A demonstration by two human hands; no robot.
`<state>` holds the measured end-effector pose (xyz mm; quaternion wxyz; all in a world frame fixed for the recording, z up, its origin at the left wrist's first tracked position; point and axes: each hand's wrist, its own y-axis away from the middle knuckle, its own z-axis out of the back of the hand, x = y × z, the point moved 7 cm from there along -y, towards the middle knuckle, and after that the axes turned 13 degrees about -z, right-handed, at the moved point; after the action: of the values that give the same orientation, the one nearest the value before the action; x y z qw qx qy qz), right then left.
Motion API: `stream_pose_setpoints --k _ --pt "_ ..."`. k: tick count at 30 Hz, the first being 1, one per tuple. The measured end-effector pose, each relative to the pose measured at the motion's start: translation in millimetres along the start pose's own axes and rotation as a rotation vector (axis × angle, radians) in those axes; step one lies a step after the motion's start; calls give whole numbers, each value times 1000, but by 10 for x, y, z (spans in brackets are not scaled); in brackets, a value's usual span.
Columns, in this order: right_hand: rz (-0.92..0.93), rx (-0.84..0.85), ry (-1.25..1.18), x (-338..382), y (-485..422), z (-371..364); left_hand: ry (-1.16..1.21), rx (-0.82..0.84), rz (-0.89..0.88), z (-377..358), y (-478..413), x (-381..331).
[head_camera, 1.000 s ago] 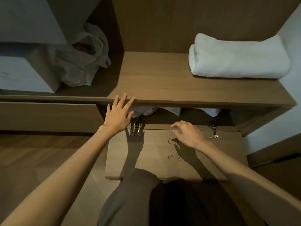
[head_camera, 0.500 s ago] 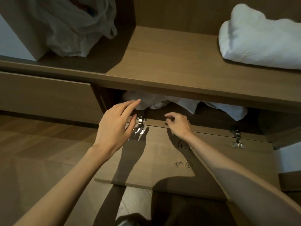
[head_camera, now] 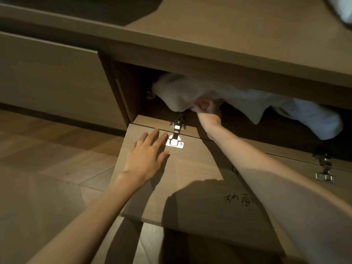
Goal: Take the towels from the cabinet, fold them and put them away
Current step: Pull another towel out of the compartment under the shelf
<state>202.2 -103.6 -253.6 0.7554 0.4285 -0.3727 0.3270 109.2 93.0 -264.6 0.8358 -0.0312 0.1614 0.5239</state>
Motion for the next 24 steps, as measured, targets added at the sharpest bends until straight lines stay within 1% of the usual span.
stream_pose_setpoints --k 2,5,7,10,11,14,17,19,22,24 --pt "-117 -18 -151 -61 -71 -73 17 3 28 -118 -37 34" --pt "-337 93 -370 -152 -79 -212 23 -45 51 -202 -48 14" --pt "-389 76 -484 -131 -72 -183 31 -76 60 -201 -45 3" --pt "-388 132 -524 -74 2 -152 41 -103 61 -178 -50 -2" --pt "-375 138 -499 -66 46 -135 50 -112 61 -168 -49 -2" --pt "-258 35 -370 -99 106 -2 98 -140 52 -137 -61 -10" --pt "-143 -20 -267 -106 279 151 195 -186 77 -83 -95 11" --pt "-49 -25 -221 -97 446 309 234 -261 87 19 -123 -11" --pt "84 -12 -184 -84 721 541 245 -428 12 263 -151 -186" --pt "134 -1 -158 -111 871 680 227 -518 -13 383 -141 -326"
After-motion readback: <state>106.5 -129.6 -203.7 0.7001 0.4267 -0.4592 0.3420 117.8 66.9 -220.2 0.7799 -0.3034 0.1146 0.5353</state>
